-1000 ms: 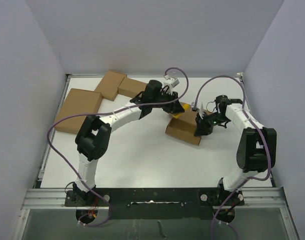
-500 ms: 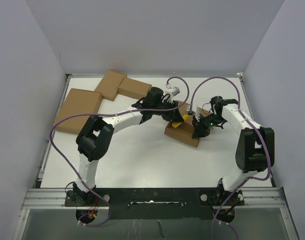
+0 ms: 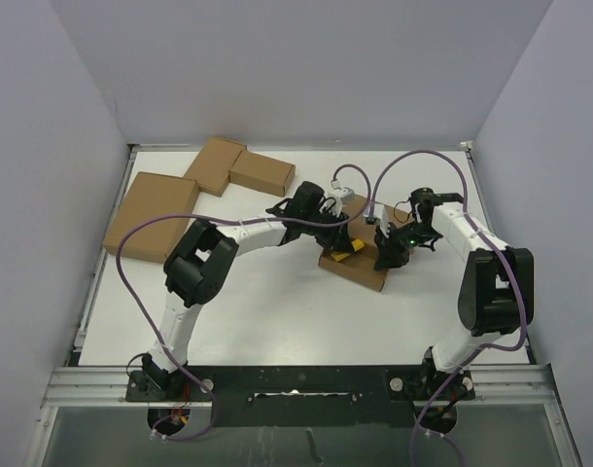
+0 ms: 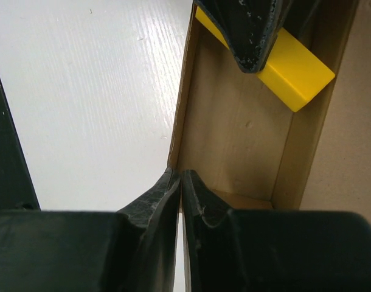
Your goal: Fold the paper box
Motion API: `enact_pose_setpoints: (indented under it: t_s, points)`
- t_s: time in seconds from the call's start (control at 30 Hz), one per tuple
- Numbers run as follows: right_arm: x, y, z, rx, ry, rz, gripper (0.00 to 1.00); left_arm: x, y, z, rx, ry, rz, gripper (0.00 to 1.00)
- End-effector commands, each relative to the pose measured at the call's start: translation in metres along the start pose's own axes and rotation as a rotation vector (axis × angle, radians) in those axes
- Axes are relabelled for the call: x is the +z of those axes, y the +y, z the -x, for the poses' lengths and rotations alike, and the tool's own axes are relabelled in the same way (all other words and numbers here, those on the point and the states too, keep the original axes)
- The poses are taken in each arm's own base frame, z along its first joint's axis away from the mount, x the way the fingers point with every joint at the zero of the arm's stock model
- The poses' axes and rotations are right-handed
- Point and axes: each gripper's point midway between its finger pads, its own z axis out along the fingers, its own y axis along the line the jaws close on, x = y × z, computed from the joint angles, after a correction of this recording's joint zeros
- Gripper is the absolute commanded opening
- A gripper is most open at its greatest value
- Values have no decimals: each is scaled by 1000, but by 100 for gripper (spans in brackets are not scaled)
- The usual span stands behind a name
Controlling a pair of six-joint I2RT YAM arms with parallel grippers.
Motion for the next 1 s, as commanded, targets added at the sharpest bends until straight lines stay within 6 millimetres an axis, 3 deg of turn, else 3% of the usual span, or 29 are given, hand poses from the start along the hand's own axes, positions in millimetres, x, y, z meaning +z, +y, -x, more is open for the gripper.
enact_pose_setpoints:
  t_s: [0.0, 0.2, 0.97]
  points:
    - [-4, 6, 7, -42, -16, -5, 9, 14, -3, 10, 124, -2, -18, 3]
    - [-3, 6, 7, -45, -14, -2, 10, 17, -1, 7, 152, 10, -16, 8]
    - [-3, 6, 7, -42, -15, 1, 17, 12, -12, 16, 127, -8, -21, 41]
